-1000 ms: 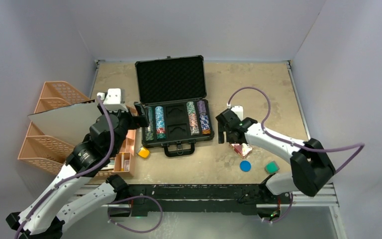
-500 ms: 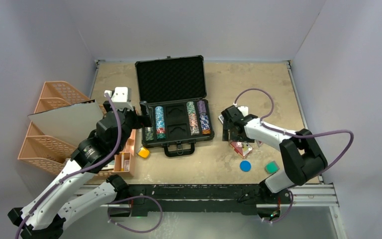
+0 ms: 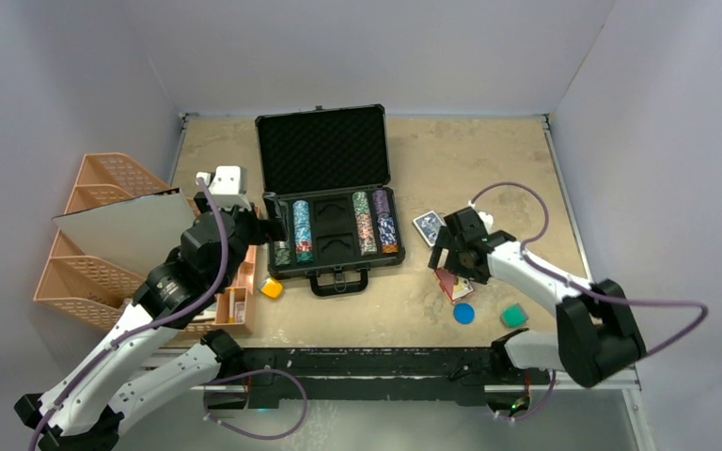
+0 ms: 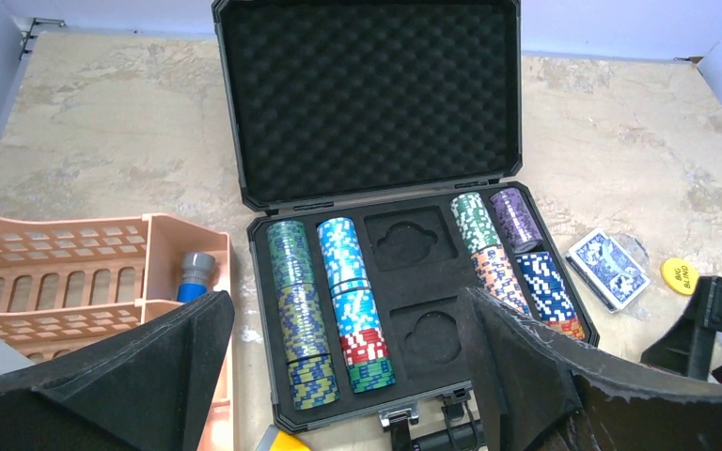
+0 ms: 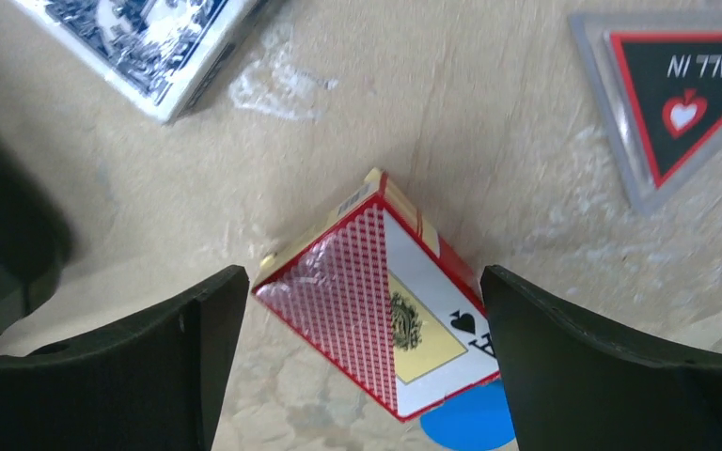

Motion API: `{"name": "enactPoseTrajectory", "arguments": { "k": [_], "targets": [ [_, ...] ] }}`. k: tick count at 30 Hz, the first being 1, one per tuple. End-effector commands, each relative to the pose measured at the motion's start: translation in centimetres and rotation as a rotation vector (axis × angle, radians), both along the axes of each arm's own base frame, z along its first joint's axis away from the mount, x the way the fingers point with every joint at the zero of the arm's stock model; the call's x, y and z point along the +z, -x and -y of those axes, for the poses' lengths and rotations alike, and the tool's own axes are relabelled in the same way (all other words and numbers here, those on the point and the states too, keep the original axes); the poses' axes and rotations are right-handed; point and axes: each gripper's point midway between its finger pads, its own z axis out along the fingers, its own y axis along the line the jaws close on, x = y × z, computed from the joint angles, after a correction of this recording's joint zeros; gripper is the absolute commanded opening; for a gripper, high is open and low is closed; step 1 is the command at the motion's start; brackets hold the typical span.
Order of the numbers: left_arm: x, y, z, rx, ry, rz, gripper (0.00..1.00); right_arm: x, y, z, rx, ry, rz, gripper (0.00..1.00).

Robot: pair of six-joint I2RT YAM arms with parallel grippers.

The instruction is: Pack up texas hold em set

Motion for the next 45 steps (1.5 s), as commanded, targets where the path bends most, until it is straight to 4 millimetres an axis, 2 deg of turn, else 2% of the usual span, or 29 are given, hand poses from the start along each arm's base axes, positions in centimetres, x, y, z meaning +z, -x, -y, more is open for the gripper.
{"name": "enactPoseTrajectory", "arguments": {
  "k": [1,3,6,11,15,20,27,29,35,38,40,42,45],
  "targets": [
    [0.5,0.0,-0.3,0.005,0.005,0.022,0.93,1.2,1.6,-1.4,-0.09,-0.155,0.022,0.95],
    [0.5,0.0,-0.3,0.007,0.005,0.023,0.93,1.5,2.0,-1.8,-0.105,-0.2,0.032,0.95],
    [0.5,0.0,-0.3,0.007,0.006,0.023,0.93,1.4,1.5,-2.4,-0.067,-0.225,0.064,0.96],
    [0.6,0.0,-0.5,0.012,0.005,0.024,0.93,-0.9,2.4,-1.6,-0.075,-0.161,-0.006,0.93],
    [0.5,0.0,-0.5,0.016,0.003,0.023,0.93,-0.9,2.6,-1.1,-0.073,-0.083,0.005,0.93],
    [0.4,-0.1,-0.5,0.016,-0.001,0.019,0.93,-1.0,3.3,-1.9,-0.037,-0.039,0.006,0.93],
    [0.2,-0.2,-0.5,0.022,-0.002,0.014,0.93,-1.6,4.7,-1.8,-0.014,0.021,-0.023,0.92],
    [0.2,-0.2,-0.3,0.019,-0.001,0.012,0.93,-1.8,5.1,-1.9,-0.004,0.019,-0.03,0.87],
    [-0.1,-0.2,0.3,0.006,0.041,-0.007,0.93,-1.9,5.3,-2.0,0.002,0.0,-0.014,0.6],
    [0.2,0.1,1.5,-0.044,0.104,0.005,0.93,-0.8,4.0,-2.4,0.022,-0.013,0.057,0.53],
    [-0.2,0.3,2.7,-0.098,0.142,-0.006,0.93,1.0,2.7,-3.3,0.06,-0.041,0.133,0.51],
    [-1.1,0.5,4.3,-0.158,0.176,-0.041,0.93,3.4,1.4,-4.7,0.123,-0.088,0.221,0.5],
    [-2.4,1.0,7.3,-0.275,0.232,-0.13,0.93,7.4,-0.1,-8.0,0.274,-0.205,0.344,0.49]
  ]
}}
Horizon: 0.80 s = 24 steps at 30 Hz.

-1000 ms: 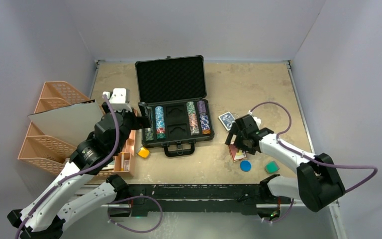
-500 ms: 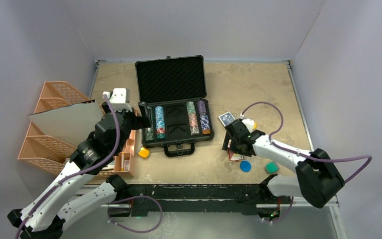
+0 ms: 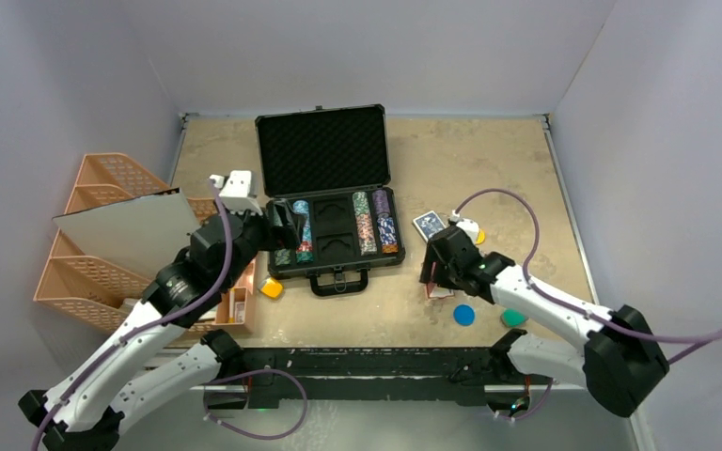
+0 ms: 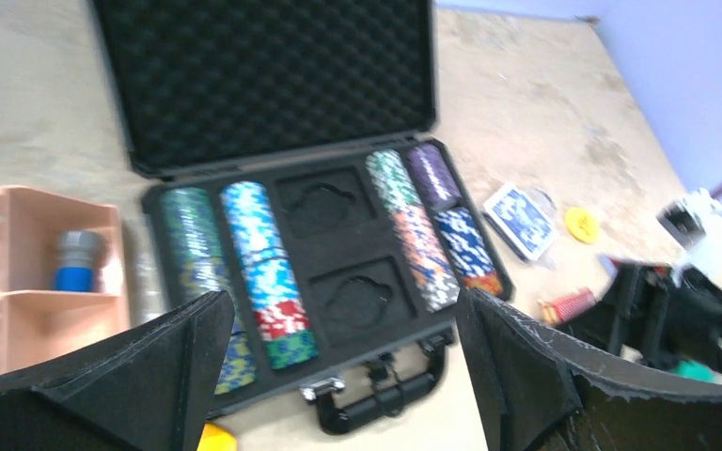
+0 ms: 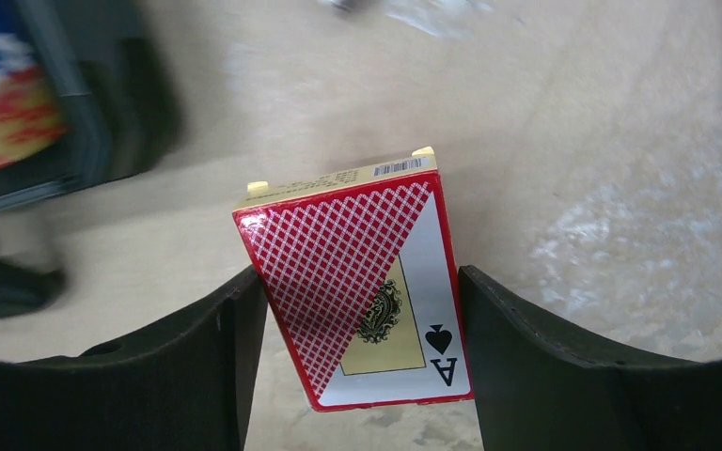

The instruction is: Pack up texas hold em set

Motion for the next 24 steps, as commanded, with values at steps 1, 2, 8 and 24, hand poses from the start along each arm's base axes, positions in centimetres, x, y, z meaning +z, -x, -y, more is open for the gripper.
{"name": "enactPoseTrajectory", "arguments": {
  "k": [1,2,8,24],
  "targets": [
    [-0.4,0.9,5.8,-0.226,0.156,-0.095,0.93,7.5,-3.3,-5.5,0.248,-0.179,0.242,0.48],
    [-0.5,1.2,7.1,-0.287,0.179,-0.123,0.93,8.8,-3.3,-6.7,0.321,-0.212,0.272,0.47],
    [-0.6,2.4,11.9,-0.489,0.308,-0.266,0.92,14.1,-1.7,-12.1,0.699,-0.323,0.42,0.44],
    [-6.5,5.2,16.4,-0.73,0.539,-0.67,0.73,18.5,1.3,-18.5,1.05,-0.388,0.603,0.42]
  ]
}}
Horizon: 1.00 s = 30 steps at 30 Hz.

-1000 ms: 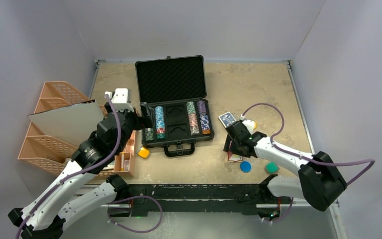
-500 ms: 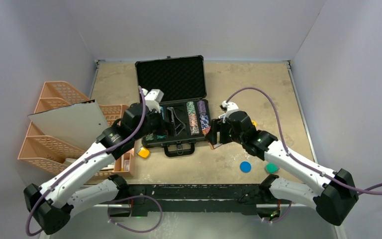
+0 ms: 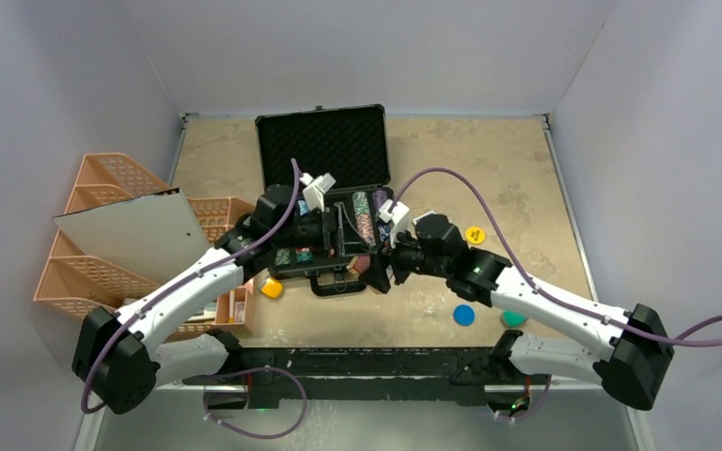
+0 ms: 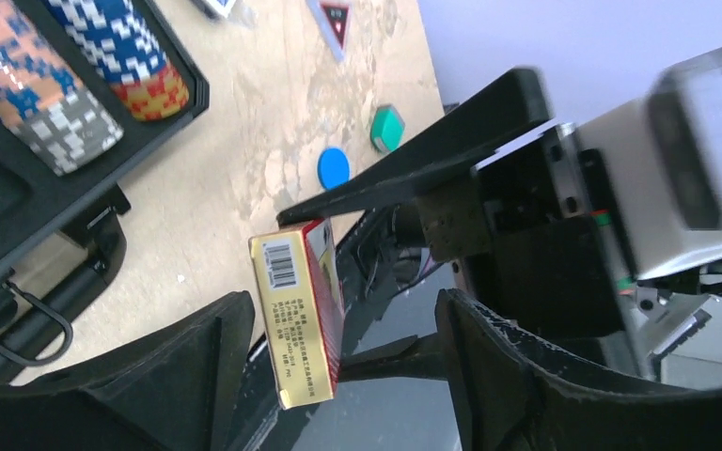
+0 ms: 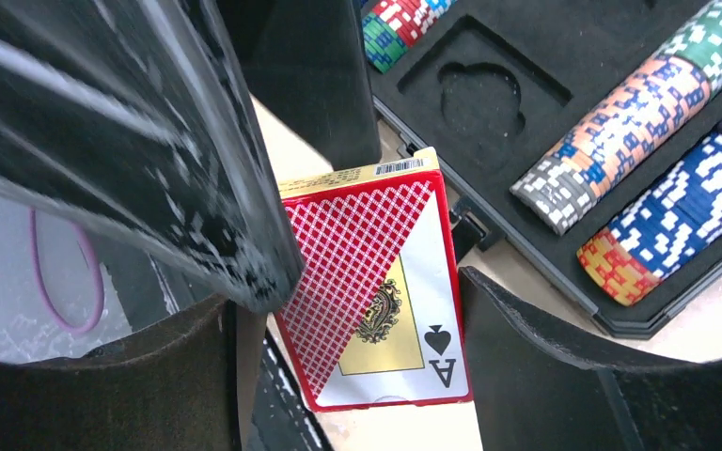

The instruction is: Pack up texas hold em set

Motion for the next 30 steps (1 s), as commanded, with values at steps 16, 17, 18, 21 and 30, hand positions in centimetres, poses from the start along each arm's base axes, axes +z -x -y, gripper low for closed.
{"name": "enactPoseTrajectory", "arguments": {
  "k": [16,17,18,21,30],
  "targets": [
    [0.4,-0.3,-1.3,0.095,0.047,0.06,0.0,5.0,-2.8,-2.3,-0.018,-0.116,0.162,0.73],
    [0.6,-0.9,-1.8,0.138,0.029,0.097,0.0,5.2,-3.4,-1.9,-0.071,-0.121,0.169,0.78],
    [0.7,-1.7,-2.6,0.197,0.0,0.133,0.0,5.7,-4.0,-1.4,-0.125,-0.137,0.178,0.81],
    [0.6,-4.3,-6.1,0.413,-0.102,0.231,0.0,7.8,-5.4,0.4,-0.272,-0.22,0.236,0.86],
    [-2.1,-6.7,-10.1,0.631,-0.273,0.25,0.0,7.7,-6.4,2.9,-0.462,-0.282,0.203,0.85]
  ]
}}
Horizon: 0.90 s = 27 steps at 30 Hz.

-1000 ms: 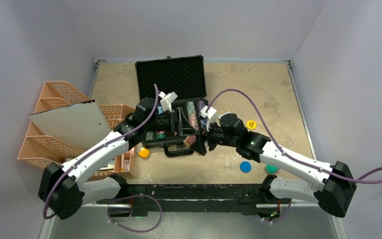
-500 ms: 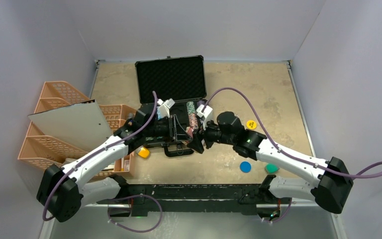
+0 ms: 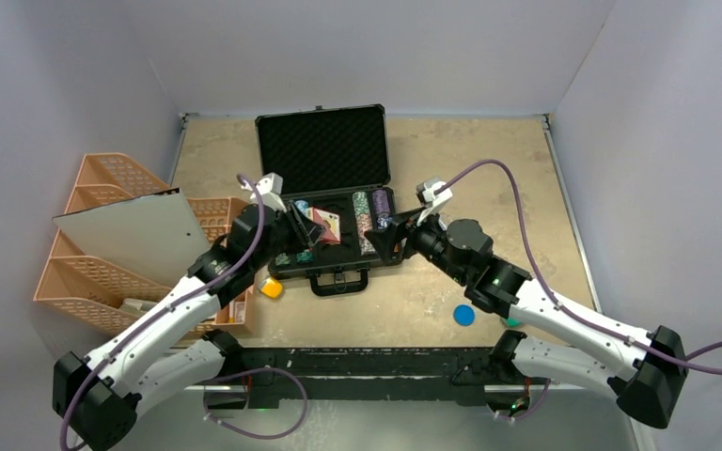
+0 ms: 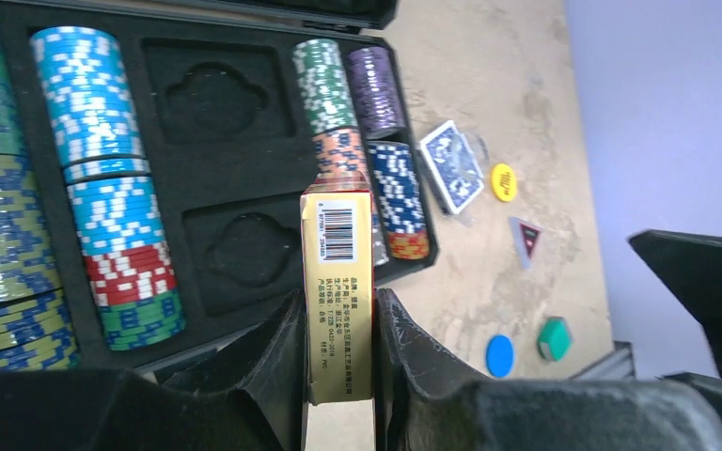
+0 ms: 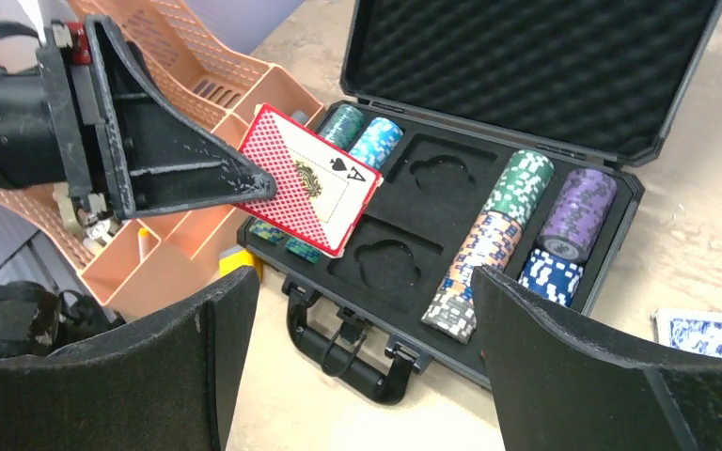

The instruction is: Pack up texas hold em set

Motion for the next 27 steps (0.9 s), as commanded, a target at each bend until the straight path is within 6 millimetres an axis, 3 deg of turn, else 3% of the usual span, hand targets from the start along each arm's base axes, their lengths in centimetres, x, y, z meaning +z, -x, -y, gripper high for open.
{"name": "enactPoseTrajectory", "arguments": {
  "k": [1,5,10,18,27],
  "targets": [
    [-1.1,-1.7,-1.0,0.071,-0.061,0.028,0.0,-1.1,-1.2,1.1,-0.124,-0.039,-0.072,0.85],
    [-2.6,-2.3,-0.7,0.077,-0.067,0.011,0.0,-3.8,-1.0,1.2,-0.15,-0.03,-0.157,0.84],
    [-4.5,-2.9,0.2,0.066,-0.057,-0.037,0.0,-5.6,-0.7,1.3,-0.17,-0.046,-0.219,0.83],
    [-6.3,-3.3,2.1,0.018,0.053,-0.077,0.0,-6.7,-1.2,1.2,-0.185,-0.004,-0.227,0.83],
    [-8.6,-2.1,4.4,-0.055,0.181,-0.221,0.0,-7.3,-1.1,1.7,-0.198,0.017,-0.234,0.83]
  ]
}}
